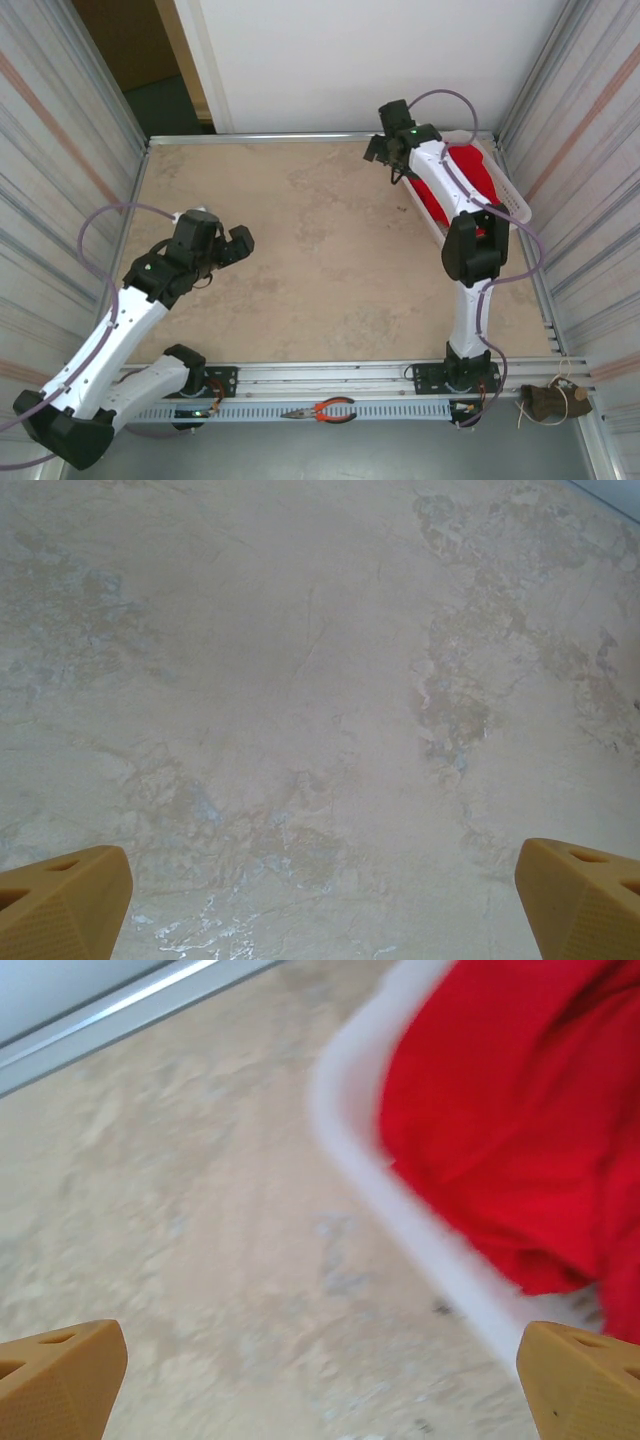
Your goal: Fold the inside-out t-shirt
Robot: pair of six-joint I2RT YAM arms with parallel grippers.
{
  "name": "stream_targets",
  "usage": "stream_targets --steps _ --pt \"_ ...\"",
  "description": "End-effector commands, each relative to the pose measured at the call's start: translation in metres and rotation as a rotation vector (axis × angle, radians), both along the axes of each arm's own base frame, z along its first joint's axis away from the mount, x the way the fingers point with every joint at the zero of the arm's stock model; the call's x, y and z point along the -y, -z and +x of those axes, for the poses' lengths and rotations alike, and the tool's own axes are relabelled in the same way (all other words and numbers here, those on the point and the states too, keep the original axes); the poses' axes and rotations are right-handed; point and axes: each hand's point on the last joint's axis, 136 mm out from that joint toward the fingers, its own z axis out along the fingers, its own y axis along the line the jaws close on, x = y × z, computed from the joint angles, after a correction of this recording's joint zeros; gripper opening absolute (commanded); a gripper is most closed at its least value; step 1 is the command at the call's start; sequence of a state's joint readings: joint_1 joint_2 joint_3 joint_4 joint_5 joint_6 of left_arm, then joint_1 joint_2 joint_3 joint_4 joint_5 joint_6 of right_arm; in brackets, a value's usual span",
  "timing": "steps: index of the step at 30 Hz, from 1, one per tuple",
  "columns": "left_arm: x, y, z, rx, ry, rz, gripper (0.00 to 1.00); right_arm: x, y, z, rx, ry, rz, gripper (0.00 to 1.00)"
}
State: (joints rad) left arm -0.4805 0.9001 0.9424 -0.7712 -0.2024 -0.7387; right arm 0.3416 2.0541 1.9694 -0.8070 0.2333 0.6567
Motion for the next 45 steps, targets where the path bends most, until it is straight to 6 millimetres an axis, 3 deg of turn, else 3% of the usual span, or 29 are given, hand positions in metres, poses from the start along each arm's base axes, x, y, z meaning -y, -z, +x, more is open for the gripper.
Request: stream_targets --steps 1,5,14,25,33,37,42,45 --pt "0.003 -0.009 0.002 0.024 -0.011 -0.024 0.99 -0.039 0.011 -0.012 -0.015 -0.086 0.003 0.98" --pt "0.003 -0.013 0.002 0.031 -0.011 -0.024 0.99 -0.039 0.036 -0.007 -0.049 -0.041 -0.071 0.98" --pt "0.001 -0.013 0.0 0.034 -0.018 -0.025 0.99 0.014 0.068 0.012 -0.097 0.136 -0.313 0.99" --pt "-0.002 -0.011 -0.002 0.03 -0.024 -0.013 0.99 0.086 0.055 0.032 -0.094 0.287 -0.321 1.0" --pt "-0.005 -0.013 -0.004 0.028 -0.03 -0.006 0.99 0.123 0.058 0.035 -0.119 0.361 -0.347 1.0" --pt "-0.006 -0.014 -0.006 0.029 -0.032 -0.003 0.99 0.11 0.046 0.041 -0.094 0.296 -0.327 1.0" --pt "-0.005 -0.011 -0.004 0.019 -0.031 -0.002 0.99 0.07 0.01 0.043 0.037 0.173 -0.31 1.0" --pt "-0.004 -0.009 -0.003 0.012 -0.031 -0.002 0.99 0.043 0.004 0.042 0.072 0.102 -0.271 1.0"
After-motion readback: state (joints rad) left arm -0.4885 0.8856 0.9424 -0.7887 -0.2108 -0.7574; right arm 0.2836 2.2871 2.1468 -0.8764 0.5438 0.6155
